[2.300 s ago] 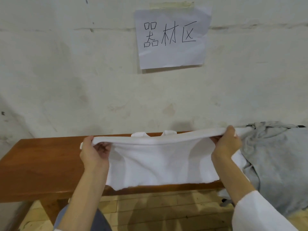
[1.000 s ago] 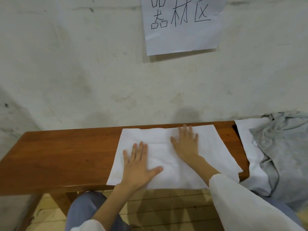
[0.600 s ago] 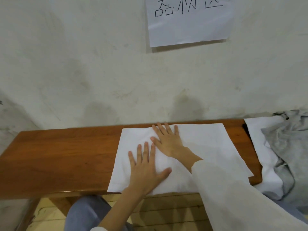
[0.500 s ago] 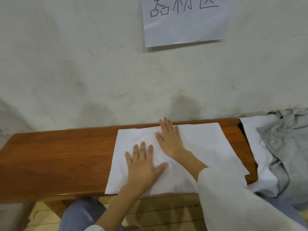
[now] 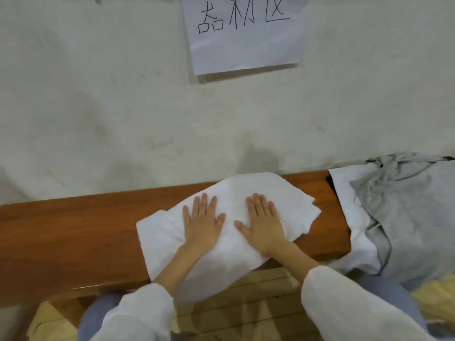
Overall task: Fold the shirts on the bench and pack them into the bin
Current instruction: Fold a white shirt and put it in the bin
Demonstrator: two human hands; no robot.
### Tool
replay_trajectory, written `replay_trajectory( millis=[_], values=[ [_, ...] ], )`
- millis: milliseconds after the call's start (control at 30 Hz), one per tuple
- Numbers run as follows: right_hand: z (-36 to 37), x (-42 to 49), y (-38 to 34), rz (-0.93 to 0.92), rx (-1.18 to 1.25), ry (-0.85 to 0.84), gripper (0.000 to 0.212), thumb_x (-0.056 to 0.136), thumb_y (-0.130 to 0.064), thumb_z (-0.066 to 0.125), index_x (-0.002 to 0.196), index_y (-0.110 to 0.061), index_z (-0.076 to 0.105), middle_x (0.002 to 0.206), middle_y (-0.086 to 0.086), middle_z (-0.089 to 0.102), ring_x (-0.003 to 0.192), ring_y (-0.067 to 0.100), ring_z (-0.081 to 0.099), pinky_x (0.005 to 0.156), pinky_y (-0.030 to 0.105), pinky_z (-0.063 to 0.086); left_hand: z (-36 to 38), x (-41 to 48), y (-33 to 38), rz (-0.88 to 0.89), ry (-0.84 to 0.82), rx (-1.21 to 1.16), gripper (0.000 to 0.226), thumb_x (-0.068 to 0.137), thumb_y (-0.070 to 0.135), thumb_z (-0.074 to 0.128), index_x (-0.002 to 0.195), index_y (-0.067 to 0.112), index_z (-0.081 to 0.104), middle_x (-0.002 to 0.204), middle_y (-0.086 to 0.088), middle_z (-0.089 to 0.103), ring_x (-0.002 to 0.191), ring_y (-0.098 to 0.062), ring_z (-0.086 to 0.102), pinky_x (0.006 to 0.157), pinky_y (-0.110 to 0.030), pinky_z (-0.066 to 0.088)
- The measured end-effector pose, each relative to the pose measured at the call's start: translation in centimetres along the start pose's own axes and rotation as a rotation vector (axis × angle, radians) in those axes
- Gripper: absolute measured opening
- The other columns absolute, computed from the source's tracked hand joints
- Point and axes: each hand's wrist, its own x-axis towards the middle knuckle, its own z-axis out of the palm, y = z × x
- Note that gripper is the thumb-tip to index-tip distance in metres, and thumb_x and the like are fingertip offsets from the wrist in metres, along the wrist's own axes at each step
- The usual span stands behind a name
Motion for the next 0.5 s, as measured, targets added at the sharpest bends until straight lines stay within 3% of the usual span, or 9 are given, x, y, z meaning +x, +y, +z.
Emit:
replay_trajectory(
  millis=[100, 200, 267, 367, 433, 500],
  values=[
    [-2.4, 1.1, 2.3, -0.251, -0.019, -0.114, 0.087, 0.081, -0.075, 0.005, 0.151, -0.026, -0.008, 0.159, 0.0, -0.014, 0.146, 0.016, -0.016, 0.116, 0.032, -0.013, -0.6, -3.5, 0.3, -0.085, -0.058, -0.028, 0.064, 0.1, 0.049, 0.023, 0.152, 0.022, 0.0, 0.16, -0.004, -0.005, 0.147, -0.024, -0.006, 0.117, -0.045, 0.0],
    [-2.9, 0.3, 1.9, -0.211, 0.027, -0.068, 0.07, 0.099, -0.049, 0.031, 0.152, -0.021, -0.006, 0.16, 0.001, -0.012, 0.146, 0.017, -0.013, 0.116, 0.031, -0.01, -1.7, -5.1, 0.9, -0.046, 0.008, 0.032, 0.055, 0.096, 0.043, 0.034, 0.145, 0.02, 0.025, 0.151, -0.008, 0.023, 0.138, -0.029, 0.021, 0.11, -0.043, 0.022],
    [-2.1, -1.2, 0.3, -0.013, 0.065, 0.048, 0.066, 0.101, -0.042, 0.027, 0.151, -0.015, -0.008, 0.159, 0.005, -0.013, 0.146, 0.022, -0.013, 0.115, 0.033, -0.011, -2.2, -3.7, 1.1, 0.048, 0.109, 0.066, 0.048, 0.097, 0.039, 0.035, 0.14, 0.018, 0.035, 0.146, -0.011, 0.031, 0.134, -0.03, 0.029, 0.109, -0.041, 0.026],
    [-0.4, -3.3, -1.3, 0.285, 0.131, 0.09, 0.072, 0.097, -0.056, 0.008, 0.15, -0.011, -0.012, 0.158, 0.009, -0.015, 0.146, 0.028, -0.013, 0.114, 0.04, -0.012, -1.9, -0.5, 1.0, 0.36, 0.194, 0.079, 0.06, 0.095, 0.048, 0.019, 0.142, 0.017, 0.041, 0.151, -0.012, 0.033, 0.141, -0.031, 0.027, 0.116, -0.044, 0.017],
    [0.7, -4.0, -1.3, 0.278, 0.097, 0.109, 0.092, 0.077, -0.069, -0.021, 0.15, -0.012, -0.014, 0.158, 0.008, -0.016, 0.145, 0.028, -0.015, 0.112, 0.041, -0.016, -0.9, 0.6, 0.7, 0.508, 0.072, 0.085, 0.085, 0.083, 0.068, -0.008, 0.151, 0.024, 0.02, 0.16, -0.003, 0.01, 0.148, -0.021, 0.004, 0.117, -0.038, -0.003],
    [1.6, -4.0, -0.5, 0.211, 0.046, 0.1, 0.107, 0.06, -0.071, -0.037, 0.149, -0.014, -0.016, 0.158, 0.006, -0.018, 0.145, 0.026, -0.018, 0.111, 0.04, -0.02, 0.0, 0.3, 0.5, 0.464, -0.018, 0.068, 0.103, 0.065, 0.077, -0.03, 0.152, 0.03, 0.001, 0.16, 0.004, -0.008, 0.146, -0.014, -0.012, 0.115, -0.036, -0.014]
  ],
)
